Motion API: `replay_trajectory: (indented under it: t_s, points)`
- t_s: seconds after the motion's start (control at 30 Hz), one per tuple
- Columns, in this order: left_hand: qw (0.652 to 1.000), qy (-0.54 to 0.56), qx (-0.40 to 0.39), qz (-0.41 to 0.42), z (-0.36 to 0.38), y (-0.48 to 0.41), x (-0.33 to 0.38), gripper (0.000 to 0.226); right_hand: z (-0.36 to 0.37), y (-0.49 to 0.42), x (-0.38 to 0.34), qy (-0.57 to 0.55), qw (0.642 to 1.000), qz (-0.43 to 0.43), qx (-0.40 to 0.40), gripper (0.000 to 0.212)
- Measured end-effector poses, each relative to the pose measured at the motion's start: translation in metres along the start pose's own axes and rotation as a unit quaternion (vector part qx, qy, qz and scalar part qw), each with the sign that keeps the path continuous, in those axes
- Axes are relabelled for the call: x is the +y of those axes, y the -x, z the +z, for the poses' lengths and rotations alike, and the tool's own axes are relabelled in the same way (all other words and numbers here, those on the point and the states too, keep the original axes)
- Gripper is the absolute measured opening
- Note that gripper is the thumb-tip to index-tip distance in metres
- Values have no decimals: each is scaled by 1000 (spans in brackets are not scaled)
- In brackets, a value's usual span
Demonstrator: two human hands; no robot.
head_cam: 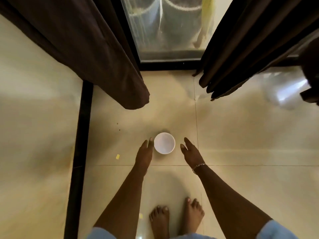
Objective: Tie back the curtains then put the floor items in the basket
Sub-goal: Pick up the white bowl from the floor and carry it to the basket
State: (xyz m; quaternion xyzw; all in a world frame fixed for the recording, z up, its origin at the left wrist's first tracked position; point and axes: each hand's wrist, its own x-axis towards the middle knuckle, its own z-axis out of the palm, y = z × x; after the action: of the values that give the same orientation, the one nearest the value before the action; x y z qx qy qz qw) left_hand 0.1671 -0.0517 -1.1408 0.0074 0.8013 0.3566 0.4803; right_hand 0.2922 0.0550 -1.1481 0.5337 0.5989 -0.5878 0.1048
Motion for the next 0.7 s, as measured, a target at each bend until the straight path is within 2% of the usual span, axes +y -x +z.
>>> replay_trajectory:
  t_s: [0.2,0.4,0.5,0.7]
  points:
    - [999,43,3,-32,26,-76,-46,66,26,-83,31,-87,996,32,7,58]
    - [993,73,-12,-89,40,-121,-64,75,38,-118,44,-80,993,83,-26,76]
    - [988,118,-48,-85,48,-121,-65,78,41,-114,40,-102,990,91,-28,70]
    - [988,134,-50,-60,38,-68,-36,75,28,-62,19,-116,990,83,1,72]
